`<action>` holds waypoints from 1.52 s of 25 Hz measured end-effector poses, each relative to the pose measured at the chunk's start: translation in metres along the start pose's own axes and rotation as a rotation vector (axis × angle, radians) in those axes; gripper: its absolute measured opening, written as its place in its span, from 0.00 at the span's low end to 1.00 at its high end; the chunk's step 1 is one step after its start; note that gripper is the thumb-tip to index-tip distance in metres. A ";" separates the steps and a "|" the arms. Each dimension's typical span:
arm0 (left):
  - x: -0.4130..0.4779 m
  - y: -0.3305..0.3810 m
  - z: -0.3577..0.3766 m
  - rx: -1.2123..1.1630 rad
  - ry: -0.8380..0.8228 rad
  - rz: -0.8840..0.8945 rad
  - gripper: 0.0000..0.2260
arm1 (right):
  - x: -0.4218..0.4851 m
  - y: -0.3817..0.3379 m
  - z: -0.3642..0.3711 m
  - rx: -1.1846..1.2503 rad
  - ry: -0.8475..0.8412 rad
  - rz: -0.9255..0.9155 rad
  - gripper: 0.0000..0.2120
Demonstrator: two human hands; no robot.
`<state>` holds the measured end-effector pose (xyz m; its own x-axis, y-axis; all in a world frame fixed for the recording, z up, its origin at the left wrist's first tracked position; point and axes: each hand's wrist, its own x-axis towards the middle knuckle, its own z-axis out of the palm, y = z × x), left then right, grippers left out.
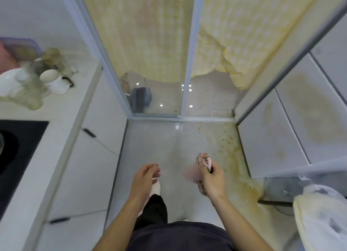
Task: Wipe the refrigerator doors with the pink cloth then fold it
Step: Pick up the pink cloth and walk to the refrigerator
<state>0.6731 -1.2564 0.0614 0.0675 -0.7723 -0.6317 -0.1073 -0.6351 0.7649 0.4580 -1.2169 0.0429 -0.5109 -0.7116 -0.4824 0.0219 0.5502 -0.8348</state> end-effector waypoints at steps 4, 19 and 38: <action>0.075 0.070 -0.006 0.140 -0.167 0.051 0.07 | 0.034 -0.046 0.036 0.085 0.114 0.045 0.04; 0.232 0.203 0.103 0.356 -0.478 0.077 0.07 | 0.147 -0.117 0.017 0.302 0.492 0.144 0.06; 0.284 0.318 0.390 0.581 -0.812 0.144 0.06 | 0.292 -0.190 -0.140 0.476 0.789 0.134 0.08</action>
<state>0.2716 -1.6712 0.0759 -0.6569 -0.4589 -0.5982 -0.5426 -0.2630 0.7977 0.1840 -1.4677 0.0978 -0.9112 -0.0556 -0.4081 0.3838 0.2450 -0.8903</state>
